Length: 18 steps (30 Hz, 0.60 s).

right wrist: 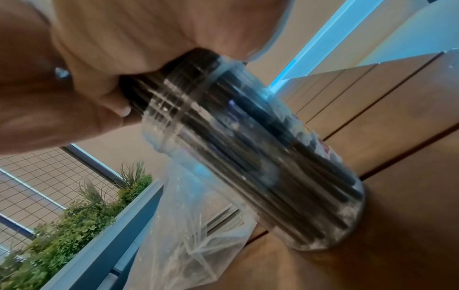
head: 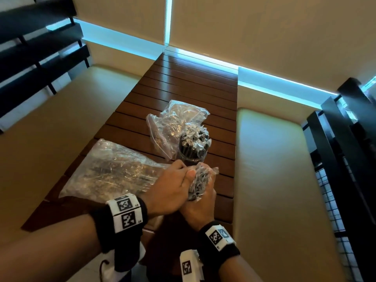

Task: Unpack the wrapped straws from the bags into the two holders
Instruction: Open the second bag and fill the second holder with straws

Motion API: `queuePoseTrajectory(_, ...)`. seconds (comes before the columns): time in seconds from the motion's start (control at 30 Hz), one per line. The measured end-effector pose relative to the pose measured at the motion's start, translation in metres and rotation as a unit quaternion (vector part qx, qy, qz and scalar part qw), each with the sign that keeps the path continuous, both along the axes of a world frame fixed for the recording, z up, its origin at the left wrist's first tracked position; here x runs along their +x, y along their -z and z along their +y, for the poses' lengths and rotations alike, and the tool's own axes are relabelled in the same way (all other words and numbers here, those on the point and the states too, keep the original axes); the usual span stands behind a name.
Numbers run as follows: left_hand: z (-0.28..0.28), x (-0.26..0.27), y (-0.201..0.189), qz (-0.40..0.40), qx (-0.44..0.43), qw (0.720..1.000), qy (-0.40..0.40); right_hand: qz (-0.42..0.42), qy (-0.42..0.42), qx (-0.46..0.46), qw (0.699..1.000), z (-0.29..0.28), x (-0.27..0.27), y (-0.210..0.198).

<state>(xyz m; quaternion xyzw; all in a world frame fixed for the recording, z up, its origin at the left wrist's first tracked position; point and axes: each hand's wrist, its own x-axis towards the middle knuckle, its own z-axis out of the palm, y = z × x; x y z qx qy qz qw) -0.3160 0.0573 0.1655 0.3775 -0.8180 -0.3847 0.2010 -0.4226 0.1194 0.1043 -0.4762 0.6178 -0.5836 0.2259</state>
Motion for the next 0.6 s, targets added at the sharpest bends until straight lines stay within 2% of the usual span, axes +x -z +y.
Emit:
queuePoseTrajectory(0.1,-0.002,0.006,-0.011,-0.005,0.076,0.997,0.022,-0.013,0.028,0.007,1.0,0.003,0.002,0.004)
queuePoseTrajectory(0.23,-0.002,0.021,-0.021,0.073,0.181,0.98,0.034,0.0,0.041,0.005,0.999,0.006,0.002,0.002)
queuePoseTrajectory(0.3,-0.011,0.03,-0.026,0.044,0.2,0.977,0.056,0.003,0.051,0.009,0.999,0.005,0.002,-0.002)
queuePoseTrajectory(0.37,-0.029,0.04,-0.024,-0.017,0.131,0.989,0.059,0.013,0.053,0.008,0.998,0.003,0.0,-0.009)
queuePoseTrajectory(0.43,-0.048,0.051,-0.019,-0.052,0.034,0.998,0.014,0.026,0.039,0.004,0.999,0.003,-0.004,-0.014)
queuePoseTrajectory(0.5,-0.065,0.064,-0.01,-0.134,-0.065,0.989,-0.002,0.032,0.011,0.019,0.999,0.009,-0.006,-0.016)
queuePoseTrajectory(0.53,-0.072,0.071,-0.003,-0.212,-0.117,0.97,0.023,0.037,0.003,0.038,0.999,0.012,-0.007,-0.019)
queuePoseTrajectory(0.6,-0.08,0.082,0.013,-0.385,-0.193,0.896,0.112,0.059,0.012,0.05,0.997,0.015,-0.008,-0.031)
